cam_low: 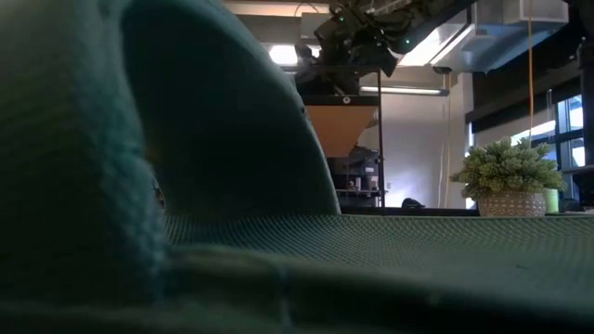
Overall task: Pick and place slides into the shelf
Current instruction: Put the top blue slipper on the shelf
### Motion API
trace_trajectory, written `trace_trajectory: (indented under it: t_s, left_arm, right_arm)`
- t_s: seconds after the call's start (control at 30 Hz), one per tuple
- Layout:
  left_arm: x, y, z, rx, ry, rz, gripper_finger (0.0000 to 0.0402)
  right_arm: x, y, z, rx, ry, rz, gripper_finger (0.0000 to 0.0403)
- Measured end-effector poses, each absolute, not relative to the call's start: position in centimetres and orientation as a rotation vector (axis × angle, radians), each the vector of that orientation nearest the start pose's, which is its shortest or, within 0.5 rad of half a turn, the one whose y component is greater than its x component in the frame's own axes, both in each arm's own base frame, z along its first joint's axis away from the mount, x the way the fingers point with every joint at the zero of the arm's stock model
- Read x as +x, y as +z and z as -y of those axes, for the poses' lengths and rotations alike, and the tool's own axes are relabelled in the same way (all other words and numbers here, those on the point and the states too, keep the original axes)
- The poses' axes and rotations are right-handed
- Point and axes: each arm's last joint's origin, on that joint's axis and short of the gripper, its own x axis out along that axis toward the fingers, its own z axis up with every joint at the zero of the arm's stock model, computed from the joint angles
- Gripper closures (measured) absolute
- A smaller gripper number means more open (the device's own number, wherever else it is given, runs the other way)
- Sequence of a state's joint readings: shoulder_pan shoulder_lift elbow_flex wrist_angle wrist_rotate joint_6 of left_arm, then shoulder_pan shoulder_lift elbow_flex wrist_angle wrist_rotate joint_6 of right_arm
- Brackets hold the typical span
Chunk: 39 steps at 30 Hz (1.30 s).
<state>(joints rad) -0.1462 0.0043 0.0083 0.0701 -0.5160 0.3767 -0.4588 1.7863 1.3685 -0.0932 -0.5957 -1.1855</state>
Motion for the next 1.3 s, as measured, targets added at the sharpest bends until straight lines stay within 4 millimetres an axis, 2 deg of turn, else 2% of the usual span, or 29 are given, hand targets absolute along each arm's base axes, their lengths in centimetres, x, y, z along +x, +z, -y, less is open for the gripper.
trace_trajectory:
  t_s: [1.0, 1.3]
  left_arm:
    - [9.45, 17.25, -0.07, 0.348, 0.382, -0.001, 0.0185]
    - [9.45, 17.25, -0.06, 0.348, 0.382, -0.001, 0.0185]
  right_arm:
    - [37.58, 27.32, 15.64, -0.927, 0.382, -0.266, 0.0388]
    - [37.60, 27.38, 15.65, -0.926, 0.381, -0.260, 0.0315]
